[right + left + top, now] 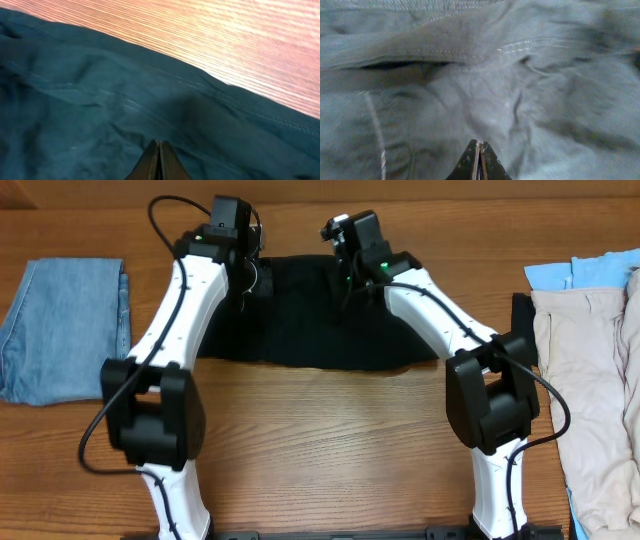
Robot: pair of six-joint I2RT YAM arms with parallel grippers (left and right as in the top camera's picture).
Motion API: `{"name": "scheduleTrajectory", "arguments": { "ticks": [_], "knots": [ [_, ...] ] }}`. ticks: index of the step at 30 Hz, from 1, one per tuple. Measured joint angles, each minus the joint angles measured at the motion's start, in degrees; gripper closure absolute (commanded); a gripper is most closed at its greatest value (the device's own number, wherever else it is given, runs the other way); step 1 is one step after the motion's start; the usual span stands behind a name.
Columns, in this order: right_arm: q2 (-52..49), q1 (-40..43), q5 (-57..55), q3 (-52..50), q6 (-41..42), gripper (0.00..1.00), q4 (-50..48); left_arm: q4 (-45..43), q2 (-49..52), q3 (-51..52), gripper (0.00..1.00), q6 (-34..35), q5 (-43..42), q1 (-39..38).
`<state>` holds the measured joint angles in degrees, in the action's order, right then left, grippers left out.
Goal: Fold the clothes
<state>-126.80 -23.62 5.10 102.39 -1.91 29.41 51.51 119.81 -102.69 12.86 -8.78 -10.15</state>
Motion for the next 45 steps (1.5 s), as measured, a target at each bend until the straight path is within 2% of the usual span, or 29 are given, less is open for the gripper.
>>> {"name": "scheduleTrajectory", "arguments": {
  "ticks": [5, 13, 17, 22, 27, 34, 42, 45],
  "knots": [
    [0.0, 5.0, 0.0, 0.0, 0.2, 0.96, 4.1, -4.4, 7.7, 0.0, 0.96, 0.0, 0.4, 0.0],
    [-1.2, 6.0, 0.6, 0.0, 0.2, 0.96, 6.9, -11.1, 8.2, 0.0, 0.96, 0.0, 10.8, 0.0],
    [-1.4, 6.0, 3.8, 0.0, 0.2, 0.96, 10.8, -11.8, 8.2, 0.0, 0.96, 0.0, 11.1, 0.0],
    [-3.4, 6.1, 4.9, 0.0, 0.1, 0.96, 5.5, -13.6, 8.2, 0.0, 0.96, 0.0, 8.4, 0.0],
    [-8.4, 7.4, 3.7, -0.1, -1.0, 0.96, 0.2, -15.1, 8.2, 0.0, 0.96, 0.0, 15.1, 0.9],
    [-8.6, 9.0, 2.8, -0.1, -1.1, 0.96, -5.5, -15.5, 9.1, -0.1, 0.96, 0.0, 16.6, 6.5],
    [-8.6, 9.3, 1.3, -0.1, -1.1, 0.96, -7.5, -14.0, 12.8, -0.9, 0.96, 0.0, 17.0, 7.1],
    [-8.5, 9.3, 2.6, 0.7, -1.0, 0.96, -7.5, -12.7, 12.3, -3.6, 0.91, 0.0, 17.0, 7.1]
  ]
}}
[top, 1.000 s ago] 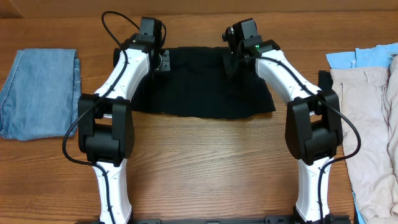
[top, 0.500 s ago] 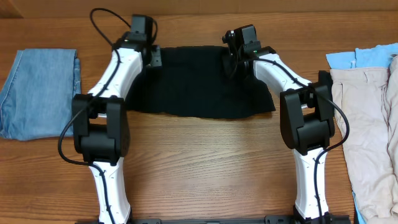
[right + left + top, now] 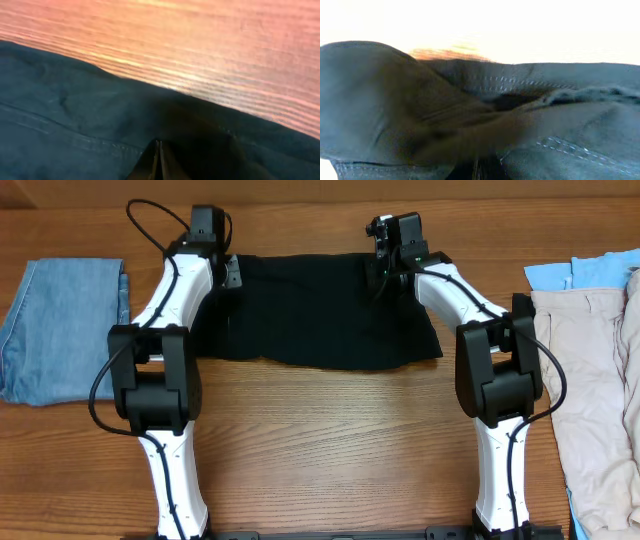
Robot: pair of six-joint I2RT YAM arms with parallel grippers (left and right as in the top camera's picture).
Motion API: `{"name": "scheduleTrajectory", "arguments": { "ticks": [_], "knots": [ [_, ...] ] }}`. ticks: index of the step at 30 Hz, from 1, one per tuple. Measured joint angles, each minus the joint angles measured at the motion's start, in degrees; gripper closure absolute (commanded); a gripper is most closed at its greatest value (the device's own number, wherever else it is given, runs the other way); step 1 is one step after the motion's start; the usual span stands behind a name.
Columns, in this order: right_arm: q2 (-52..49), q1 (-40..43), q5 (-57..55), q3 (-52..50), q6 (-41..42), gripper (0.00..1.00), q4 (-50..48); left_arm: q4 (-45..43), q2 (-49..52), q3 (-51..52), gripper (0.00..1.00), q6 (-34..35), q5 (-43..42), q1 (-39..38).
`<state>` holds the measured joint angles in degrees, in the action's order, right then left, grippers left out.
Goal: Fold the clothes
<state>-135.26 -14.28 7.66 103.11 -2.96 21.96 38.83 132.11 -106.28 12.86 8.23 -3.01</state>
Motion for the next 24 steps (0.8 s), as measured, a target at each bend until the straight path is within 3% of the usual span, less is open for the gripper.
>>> {"name": "scheduleTrajectory", "arguments": {
  "ticks": [6, 14, 16, 19, 22, 23, 24],
  "knots": [
    [4.1, 0.0, 1.0, 0.4, 0.0, 0.96, 1.2, 0.2, -6.7, -2.4, 0.9, 0.0, 0.4, 0.1],
    [0.2, 1.0, -5.2, 0.4, -0.1, 0.96, 0.8, 0.2, 2.6, -1.9, 0.9, 0.0, 0.6, 4.2],
    [-1.7, 1.7, -5.7, 0.4, 0.0, 0.96, 0.8, 0.3, 2.9, -1.7, 0.95, 0.0, 0.6, 4.9],
    [-2.3, 1.9, -5.7, 0.7, 0.0, 0.96, 0.6, 0.5, 2.9, -1.7, 0.95, -0.7, 0.6, 5.4],
    [-1.7, 1.9, -5.8, 4.2, 1.1, 0.77, 3.6, 4.9, 2.6, -5.3, 0.86, -1.5, 0.6, 5.2],
    [-0.8, 1.9, -6.0, 5.2, 2.1, 0.7, 4.8, 6.4, 1.8, -7.9, 0.75, -1.5, 0.6, 5.1],
    [0.9, 1.9, -6.1, 5.8, 2.8, 0.66, 6.8, 8.5, 0.0, -10.7, 0.55, -1.4, 0.6, 4.8]
  ]
}}
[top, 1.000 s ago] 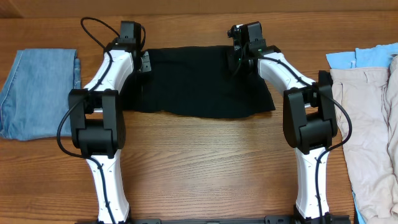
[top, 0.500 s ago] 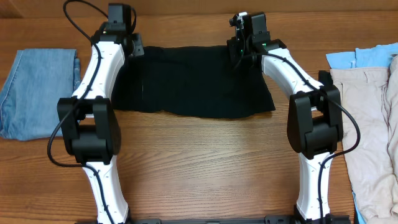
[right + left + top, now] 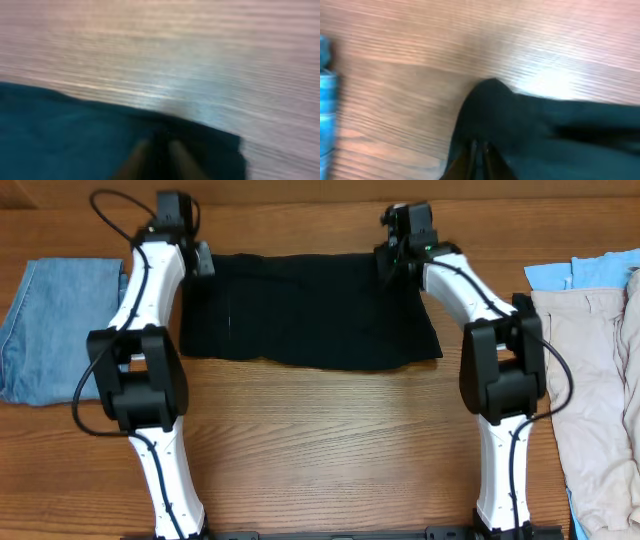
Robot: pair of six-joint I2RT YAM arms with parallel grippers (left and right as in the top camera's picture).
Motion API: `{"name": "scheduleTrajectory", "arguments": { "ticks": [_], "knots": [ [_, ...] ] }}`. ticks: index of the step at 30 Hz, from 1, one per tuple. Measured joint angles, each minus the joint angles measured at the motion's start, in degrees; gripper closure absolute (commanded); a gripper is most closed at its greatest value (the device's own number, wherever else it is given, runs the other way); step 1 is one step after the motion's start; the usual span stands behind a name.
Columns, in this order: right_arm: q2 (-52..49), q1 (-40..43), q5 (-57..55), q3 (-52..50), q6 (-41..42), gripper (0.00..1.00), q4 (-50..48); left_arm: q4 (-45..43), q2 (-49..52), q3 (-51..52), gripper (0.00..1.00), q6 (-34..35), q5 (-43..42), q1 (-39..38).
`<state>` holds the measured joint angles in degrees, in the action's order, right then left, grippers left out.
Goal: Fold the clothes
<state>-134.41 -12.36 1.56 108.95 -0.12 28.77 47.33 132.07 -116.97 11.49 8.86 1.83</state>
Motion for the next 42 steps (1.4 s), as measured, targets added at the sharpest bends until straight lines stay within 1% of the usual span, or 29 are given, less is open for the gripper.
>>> {"name": "scheduleTrajectory", "arguments": {
  "ticks": [1, 2, 4, 6, 7, 8, 10, 12, 13, 16, 19, 20, 21, 22, 23, 24, 26, 27, 28, 30, 32, 34, 39, 42],
  "knots": [
    [2.5, 0.0, -0.2, 0.2, 0.8, 0.59, 1.9, 1.0, -1.7, -1.6, 0.38, 0.4, 0.0, -0.3],
    [7.8, 0.2, -0.3, 0.6, 1.9, 0.53, 4.7, 2.2, -5.6, -4.0, 0.18, 0.3, -0.6, -0.8],
    [15.2, 0.5, -0.3, 2.2, 2.7, 0.51, 8.9, 2.6, -12.8, -6.0, 0.0, 0.4, -2.3, -1.5],
    [21.8, 1.4, -0.4, 3.3, 3.0, 0.49, 13.8, 3.8, -18.7, -7.4, 0.0, 0.3, -3.5, -1.9],
    [24.1, 2.2, -0.3, 3.6, 3.1, 0.39, 17.0, 4.6, -20.6, -7.6, 0.0, 0.5, -3.8, -1.9],
    [25.0, 3.0, -0.3, 3.8, 3.1, 0.31, 20.3, 4.8, -20.9, -7.6, 0.0, 0.5, -3.9, -1.8],
    [24.9, 5.3, -0.3, 3.8, 4.2, 0.29, 28.3, 5.1, -20.3, -7.4, 0.0, 0.5, -4.1, -1.9],
    [24.6, 8.8, -0.3, 3.5, 4.6, 0.17, 34.9, 5.3, -19.4, -7.2, 0.0, 0.5, -4.2, -1.9],
    [24.6, 9.8, -0.3, 3.5, 4.4, 0.15, 36.2, 5.3, -19.3, -7.1, 0.0, 0.5, -4.2, -1.9],
    [24.6, 13.5, 1.4, 3.4, 4.6, 0.15, 41.7, 5.4, -19.3, -7.1, 0.0, 0.5, -4.3, -1.9],
    [24.6, 17.8, 7.9, 3.4, 2.5, 0.14, 48.8, 5.4, -19.3, -7.1, 0.0, 0.5, -4.3, -1.9],
    [24.5, 18.9, 9.7, 3.4, 1.6, 0.15, 49.5, 5.4, -19.3, -7.1, 0.0, 0.5, -4.3, -1.9],
    [24.4, 20.1, 12.1, 3.4, 0.2, 0.16, 50.0, 5.4, -19.3, -7.1, 0.0, 0.5, -4.3, -1.9],
    [24.4, 21.3, 15.1, 2.8, -1.6, 0.2, 49.9, 5.4, -19.3, -7.1, 0.0, 0.5, -4.3, -1.9],
    [24.3, 21.8, 18.1, 1.8, -3.3, 0.35, 49.6, 5.4, -19.3, -7.1, 0.0, 0.5, -4.3, -1.9],
    [24.2, 21.8, 20.2, 0.9, -4.5, 0.44, 49.2, 5.4, -19.3, -7.1, 0.0, 0.5, -4.3, -1.9],
    [24.1, 20.8, 24.5, -1.0, -6.0, 0.58, 47.8, 5.4, -19.3, -7.1, 0.0, 0.5, -4.3, -1.9],
    [24.1, 19.7, 25.8, -1.8, -6.3, 0.72, 47.2, 5.4, -19.3, -7.1, 0.0, 0.5, -4.3, -1.9],
    [24.0, 17.9, 27.0, -2.3, -6.4, 0.8, 46.7, 5.4, -19.3, -7.1, 0.0, 0.5, -4.3, -1.9],
    [23.9, 12.5, 28.3, -2.7, -6.9, 0.89, 44.0, 5.4, -19.3, -7.1, 0.0, 0.5, -4.3, -1.9],
    [23.9, 6.7, 28.2, -2.8, -5.8, 0.94, 41.7, 5.4, -19.3, -7.1, 0.0, 0.5, -4.3, -1.9],
    [23.7, -0.3, 26.6, -2.8, -2.4, 0.96, 40.8, 5.4, -19.3, -7.1, 0.0, 0.5, -4.3, -1.9],
    [20.3, -10.5, 20.7, -2.8, 5.1, 0.96, 38.7, 5.4, -19.3, -7.1, 0.0, 0.5, -4.3, -1.9],
    [15.5, -16.5, 17.2, -2.8, 8.3, 0.96, 35.4, 5.4, -19.3, -7.1, 0.0, 0.5, -4.3, -1.9]
  ]
}}
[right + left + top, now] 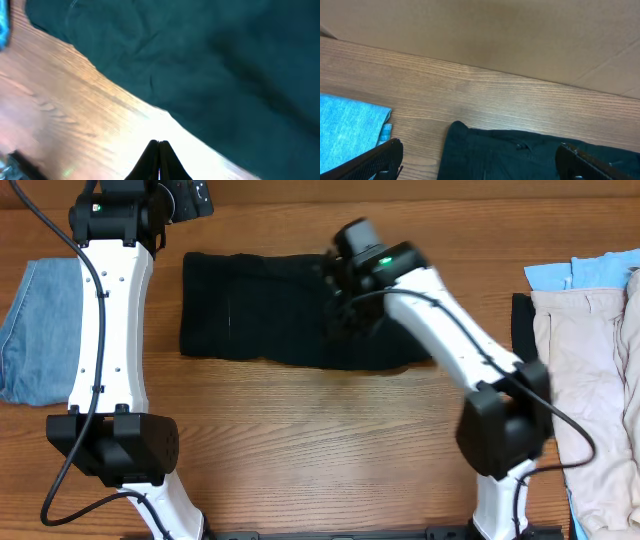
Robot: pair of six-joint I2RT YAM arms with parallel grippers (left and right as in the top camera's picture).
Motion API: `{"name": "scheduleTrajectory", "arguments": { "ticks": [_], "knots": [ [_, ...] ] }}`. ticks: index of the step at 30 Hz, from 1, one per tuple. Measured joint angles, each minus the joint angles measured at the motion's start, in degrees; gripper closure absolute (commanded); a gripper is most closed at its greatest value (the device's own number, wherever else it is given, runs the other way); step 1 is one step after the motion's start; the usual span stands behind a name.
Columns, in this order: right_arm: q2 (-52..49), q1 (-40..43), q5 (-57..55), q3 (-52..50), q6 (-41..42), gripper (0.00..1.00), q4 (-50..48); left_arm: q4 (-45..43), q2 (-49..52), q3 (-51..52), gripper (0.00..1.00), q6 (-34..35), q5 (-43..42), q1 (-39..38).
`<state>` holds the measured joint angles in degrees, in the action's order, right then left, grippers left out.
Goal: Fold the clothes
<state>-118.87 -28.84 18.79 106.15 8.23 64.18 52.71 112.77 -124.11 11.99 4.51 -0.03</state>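
Observation:
A black garment [270,310] lies spread flat across the far middle of the table. Its far left corner [457,131] shows in the left wrist view. My left gripper [188,198] is raised high beyond that corner. Its fingers [387,156] stand wide open with nothing between them. My right gripper [159,145] is shut on nothing. It hangs over the wood beside an edge of the black garment [210,65]. In the overhead view the right arm [420,300] reaches across the garment's right half.
Folded blue jeans [55,330] lie at the left edge, also seen as blue cloth [345,122]. At the right lie beige clothes [590,380] on a light blue piece [590,270]. A cardboard wall [495,35] stands behind the table.
Both grippers were shut at the garment's far corners. Now the left one is open and lifted off beyond the left corner. The right one, still shut, has come away to over the garment's middle.
Both grippers were shut close together at the garment's far edge, the cloth bunched. They then stood further apart along that edge, then at its far corners with the garment wider. Now the garment lies flat and neither gripper holds it.

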Motion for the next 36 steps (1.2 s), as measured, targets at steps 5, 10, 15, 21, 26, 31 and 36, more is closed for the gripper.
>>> {"name": "scheduleTrajectory", "arguments": {
  "ticks": [5, 10, 15, 21, 26, 31, 36],
  "knots": [
    [-5.6, -4.5, -2.7, -0.1, 3.8, 0.96, -4.0, 0.0, 0.0, 0.0, 0.0, 0.0, 0.0, 0.0],
    [-6.6, -4.5, -5.3, -0.1, 5.4, 0.96, -6.0, 0.0, 0.0, 0.0, 0.0, 0.0, 0.0, 0.0],
    [-9.0, -4.5, -5.8, -0.7, 6.9, 0.96, -6.4, 0.0, 0.0, 0.0, 0.0, 0.0, 0.0, 0.0],
    [-9.1, -4.8, -5.5, -5.1, 8.7, 0.96, -10.1, 0.0, 0.0, 0.0, 0.0, 0.0, 0.0, 0.0],
    [-9.2, -6.9, -4.6, -9.5, 10.2, 0.96, -15.2, 0.0, 0.0, 0.0, 0.0, 0.0, 0.0, 0.0],
    [-8.8, -7.6, -4.2, -12.8, 11.9, 0.96, -19.2, 0.0, 0.0, 0.0, 0.0, 0.0, 0.0, 0.0],
    [-8.1, -7.6, -5.0, -10.6, 12.0, 0.96, -17.0, 0.0, 0.0, 0.0, 0.0, 0.0, 0.0, 0.0]
  ]
}}
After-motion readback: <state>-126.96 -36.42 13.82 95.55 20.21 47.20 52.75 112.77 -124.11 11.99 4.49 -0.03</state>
